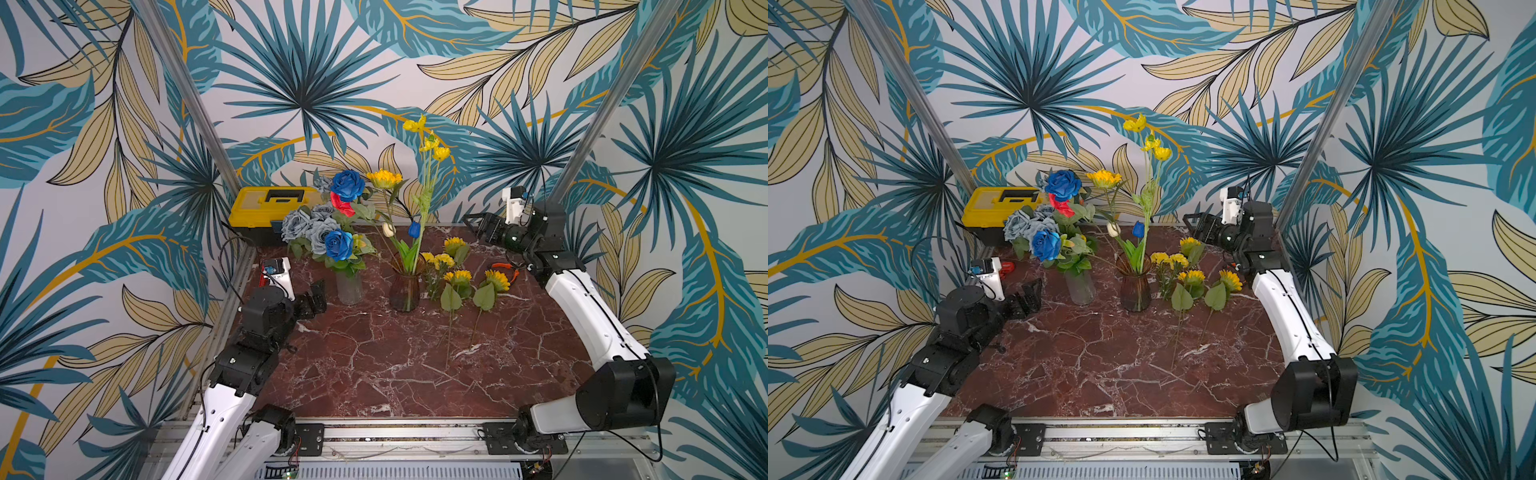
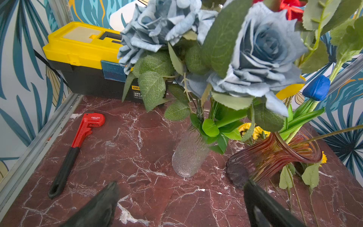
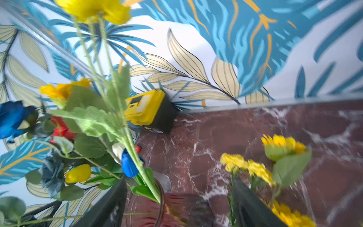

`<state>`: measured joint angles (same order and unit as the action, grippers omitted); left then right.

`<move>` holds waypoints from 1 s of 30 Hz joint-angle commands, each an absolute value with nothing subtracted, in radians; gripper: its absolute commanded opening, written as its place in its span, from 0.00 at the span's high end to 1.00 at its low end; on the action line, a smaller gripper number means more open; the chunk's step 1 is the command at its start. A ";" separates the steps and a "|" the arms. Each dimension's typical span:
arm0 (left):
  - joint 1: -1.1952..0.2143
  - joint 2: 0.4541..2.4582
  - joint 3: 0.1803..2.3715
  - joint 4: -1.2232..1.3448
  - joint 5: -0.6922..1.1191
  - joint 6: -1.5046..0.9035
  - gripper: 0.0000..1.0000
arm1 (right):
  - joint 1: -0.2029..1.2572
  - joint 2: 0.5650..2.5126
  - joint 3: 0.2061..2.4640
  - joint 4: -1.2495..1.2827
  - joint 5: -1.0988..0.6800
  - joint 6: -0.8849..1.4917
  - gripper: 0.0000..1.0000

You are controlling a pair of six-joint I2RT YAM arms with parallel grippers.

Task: Pick out yellow flowers from the vase
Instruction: Pick up the flower from the vase.

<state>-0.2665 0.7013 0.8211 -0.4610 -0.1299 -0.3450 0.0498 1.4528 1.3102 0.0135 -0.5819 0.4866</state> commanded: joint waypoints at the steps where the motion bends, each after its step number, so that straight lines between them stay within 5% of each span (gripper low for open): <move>1: -0.255 0.689 0.813 -0.453 -0.123 -0.342 0.01 | 0.073 1.473 1.257 0.373 -0.720 0.568 0.12; 15: -0.252 0.693 0.815 -0.452 -0.117 -0.344 0.01 | 0.200 1.673 1.448 0.320 -0.799 0.486 0.09; 24: -0.247 0.679 0.812 -0.453 -0.115 -0.345 0.01 | 0.242 1.805 1.611 0.216 -0.820 0.457 0.28; 30: -0.248 0.669 0.810 -0.454 -0.121 -0.344 0.01 | 0.249 1.829 1.640 0.208 -0.812 0.463 0.52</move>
<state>-0.2584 0.6823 0.8211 -0.4610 -0.1223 -0.3454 0.2443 1.8183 1.6142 0.2268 -0.8017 0.4683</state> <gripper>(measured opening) 0.995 0.504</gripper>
